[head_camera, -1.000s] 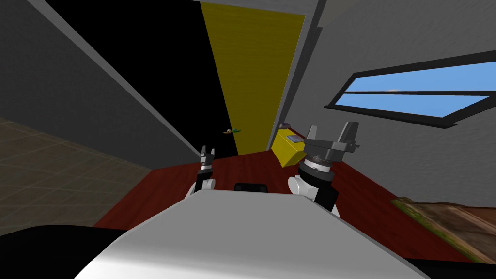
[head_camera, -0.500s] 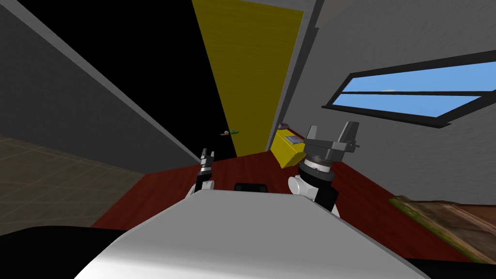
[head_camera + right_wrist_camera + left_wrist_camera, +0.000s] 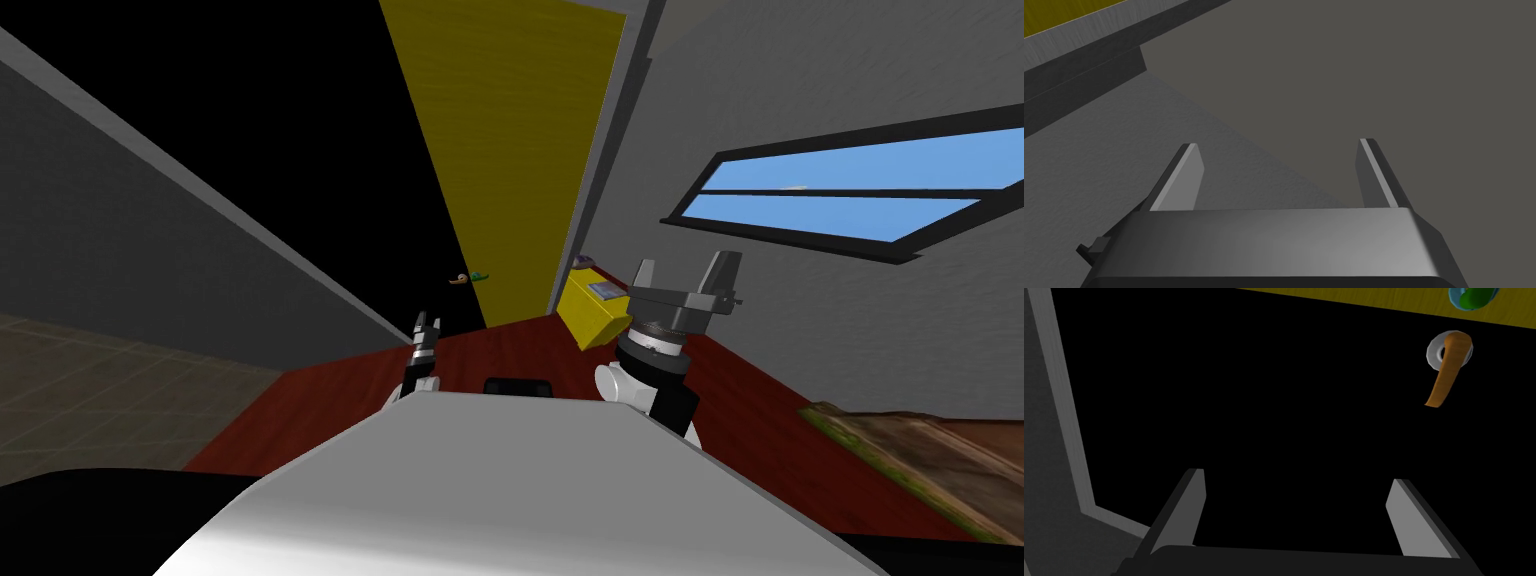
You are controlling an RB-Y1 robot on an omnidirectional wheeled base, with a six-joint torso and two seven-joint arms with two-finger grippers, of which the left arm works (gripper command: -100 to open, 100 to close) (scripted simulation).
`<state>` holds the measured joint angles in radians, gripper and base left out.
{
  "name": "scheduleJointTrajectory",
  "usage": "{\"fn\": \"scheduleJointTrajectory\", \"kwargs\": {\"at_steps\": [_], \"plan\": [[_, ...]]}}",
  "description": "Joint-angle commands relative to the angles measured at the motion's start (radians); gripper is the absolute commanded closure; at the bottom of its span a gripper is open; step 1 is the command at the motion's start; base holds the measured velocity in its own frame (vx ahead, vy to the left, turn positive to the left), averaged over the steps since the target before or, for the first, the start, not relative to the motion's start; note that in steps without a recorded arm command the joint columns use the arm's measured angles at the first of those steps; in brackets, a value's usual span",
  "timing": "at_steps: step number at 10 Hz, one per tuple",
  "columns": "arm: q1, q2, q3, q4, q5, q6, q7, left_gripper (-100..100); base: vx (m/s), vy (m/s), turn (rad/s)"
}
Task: Pull the door open
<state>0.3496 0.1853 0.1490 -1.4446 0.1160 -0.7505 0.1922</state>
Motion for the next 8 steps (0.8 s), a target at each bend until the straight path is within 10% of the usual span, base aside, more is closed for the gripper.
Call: {"fn": "scheduleJointTrajectory", "kwargs": {"at_steps": [1, 8], "plan": [[-0.006, 0.006, 0.006, 0.045, 0.002, -0.013, 0.004, -100, 0.099, -0.005, -0.05], [-0.032, 0.035, 0.033, 0.209, 0.01, -0.048, 0.02, -100, 0.1, 0.001, -0.048]]}}
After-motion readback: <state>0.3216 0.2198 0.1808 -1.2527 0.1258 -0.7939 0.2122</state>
